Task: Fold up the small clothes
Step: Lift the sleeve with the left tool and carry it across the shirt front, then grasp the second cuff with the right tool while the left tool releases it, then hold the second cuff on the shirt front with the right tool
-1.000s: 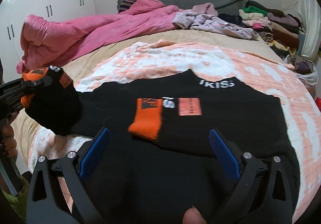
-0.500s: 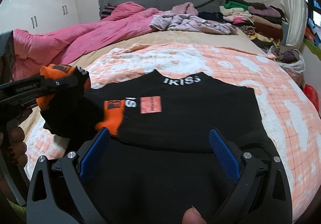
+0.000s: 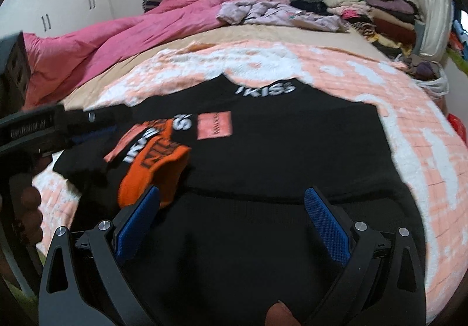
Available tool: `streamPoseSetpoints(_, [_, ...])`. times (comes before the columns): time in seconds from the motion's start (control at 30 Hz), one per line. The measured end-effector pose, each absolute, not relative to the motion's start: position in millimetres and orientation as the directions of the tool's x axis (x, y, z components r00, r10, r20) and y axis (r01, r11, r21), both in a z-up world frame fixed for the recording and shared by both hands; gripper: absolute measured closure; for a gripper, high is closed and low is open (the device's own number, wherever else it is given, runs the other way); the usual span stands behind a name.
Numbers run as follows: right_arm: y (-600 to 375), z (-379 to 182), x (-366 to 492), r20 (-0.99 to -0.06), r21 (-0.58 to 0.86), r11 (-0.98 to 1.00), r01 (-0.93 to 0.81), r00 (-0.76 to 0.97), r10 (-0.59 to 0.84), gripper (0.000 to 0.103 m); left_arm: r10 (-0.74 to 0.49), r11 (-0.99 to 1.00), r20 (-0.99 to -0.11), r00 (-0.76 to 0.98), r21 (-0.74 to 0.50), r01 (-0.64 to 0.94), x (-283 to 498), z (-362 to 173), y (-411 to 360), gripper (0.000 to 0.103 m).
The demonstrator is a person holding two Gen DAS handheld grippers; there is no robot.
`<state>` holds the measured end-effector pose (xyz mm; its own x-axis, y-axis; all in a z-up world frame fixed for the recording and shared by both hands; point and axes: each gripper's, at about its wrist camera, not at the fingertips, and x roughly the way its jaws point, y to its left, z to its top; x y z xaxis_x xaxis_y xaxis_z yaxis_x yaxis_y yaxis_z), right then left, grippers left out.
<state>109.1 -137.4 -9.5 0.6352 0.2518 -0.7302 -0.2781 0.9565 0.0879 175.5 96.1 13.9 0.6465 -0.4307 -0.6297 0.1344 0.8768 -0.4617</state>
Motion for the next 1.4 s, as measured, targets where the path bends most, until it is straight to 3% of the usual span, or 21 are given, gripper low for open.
streamPoseSetpoints(0.2, [-106, -21, 110, -0.741, 0.155, 0.927, -0.342, 0.58, 0.338, 0.005, -0.336, 0.905, -0.639, 0.692, -0.423, 0.049, 176, 18, 120, 0.058])
streamPoseSetpoints(0.37, [-89, -28, 124, -0.736, 0.184, 0.927, -0.328, 0.578, 0.351, 0.005, -0.262, 0.923, -0.633, 0.729, -0.386, -0.004, 174, 25, 138, 0.042])
streamPoseSetpoints(0.5, [-83, -35, 136, -0.741, 0.194, 0.925, -0.327, 0.569, 0.357, 0.006, -0.199, 0.933, -0.634, 0.747, -0.357, -0.055, 173, 28, 153, 0.038])
streamPoseSetpoints(0.6, [-79, -39, 141, -0.74, 0.183, 0.922, -0.342, 0.569, 0.359, 0.028, -0.181, 0.927, -0.629, 0.756, -0.365, -0.082, 172, 30, 166, 0.038])
streamPoseSetpoints(0.67, [-75, -37, 139, -0.731, 0.192, 0.908, -0.373, 0.563, 0.386, 0.054, -0.177, 0.923, -0.624, 0.761, -0.375, -0.092, 171, 31, 172, 0.038])
streamPoseSetpoints(0.7, [-71, -34, 137, -0.725, 0.181, 0.902, -0.391, 0.567, 0.391, 0.058, -0.172, 0.921, -0.622, 0.764, -0.376, -0.099, 171, 32, 175, 0.038])
streamPoseSetpoints(0.83, [-65, -19, 131, -0.69, 0.129, 0.887, -0.444, 0.602, 0.402, 0.097, -0.164, 0.916, -0.619, 0.768, -0.385, -0.115, 170, 32, 182, 0.038])
streamPoseSetpoints(1.1, [-76, 36, 127, -0.589, 0.087, 0.871, -0.484, 0.68, 0.437, 0.098, -0.131, 0.904, -0.614, 0.778, -0.396, -0.161, 168, 32, 199, 0.038])
streamPoseSetpoints(1.4, [-129, 66, 143, -0.539, -0.008, 0.934, -0.358, 0.788, 0.298, 0.098, -0.124, 0.9, -0.615, 0.778, -0.4, -0.173, 168, 30, 206, 0.038])
